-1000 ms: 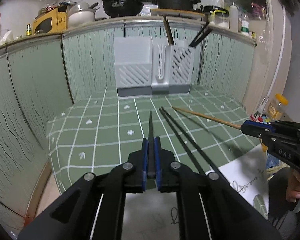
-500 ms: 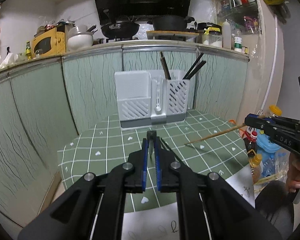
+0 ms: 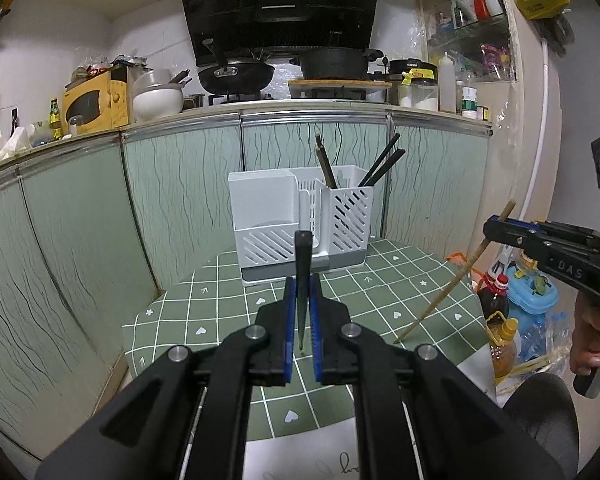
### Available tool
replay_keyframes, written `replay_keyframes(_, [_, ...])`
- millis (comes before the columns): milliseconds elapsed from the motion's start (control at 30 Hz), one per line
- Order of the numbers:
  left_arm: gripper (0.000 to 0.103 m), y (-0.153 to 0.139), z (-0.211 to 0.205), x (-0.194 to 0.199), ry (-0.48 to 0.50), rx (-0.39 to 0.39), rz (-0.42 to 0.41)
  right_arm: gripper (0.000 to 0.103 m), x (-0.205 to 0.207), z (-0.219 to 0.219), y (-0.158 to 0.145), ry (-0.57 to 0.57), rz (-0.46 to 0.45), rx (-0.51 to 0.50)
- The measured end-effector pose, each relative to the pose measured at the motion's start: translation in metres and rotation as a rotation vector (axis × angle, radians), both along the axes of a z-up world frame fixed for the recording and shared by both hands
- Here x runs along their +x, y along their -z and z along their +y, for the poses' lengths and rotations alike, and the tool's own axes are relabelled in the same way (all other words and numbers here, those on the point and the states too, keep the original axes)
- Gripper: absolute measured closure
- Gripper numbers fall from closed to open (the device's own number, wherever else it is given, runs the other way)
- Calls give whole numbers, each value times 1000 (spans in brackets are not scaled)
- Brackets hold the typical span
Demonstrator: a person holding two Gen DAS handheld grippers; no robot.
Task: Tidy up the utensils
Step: 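Lift the black chopstick with left tool while right tool lifts the wooden chopstick, then carry both chopsticks upright over the white holder and lower them in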
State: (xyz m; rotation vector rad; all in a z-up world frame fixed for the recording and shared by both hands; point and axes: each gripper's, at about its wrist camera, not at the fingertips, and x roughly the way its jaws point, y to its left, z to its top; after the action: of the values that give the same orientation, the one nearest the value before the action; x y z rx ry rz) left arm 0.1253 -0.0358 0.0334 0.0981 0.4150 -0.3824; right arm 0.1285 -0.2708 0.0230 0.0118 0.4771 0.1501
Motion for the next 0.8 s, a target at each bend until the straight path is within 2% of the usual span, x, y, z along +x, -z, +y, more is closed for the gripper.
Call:
replay_keyframes(300, [97, 6, -1, 7, 17, 10, 58, 97, 3, -3, 0, 4, 4, 12])
replay_keyframes(800, [97, -9, -3, 20, 15, -16, 32, 97, 17, -16, -10, 24, 6, 7])
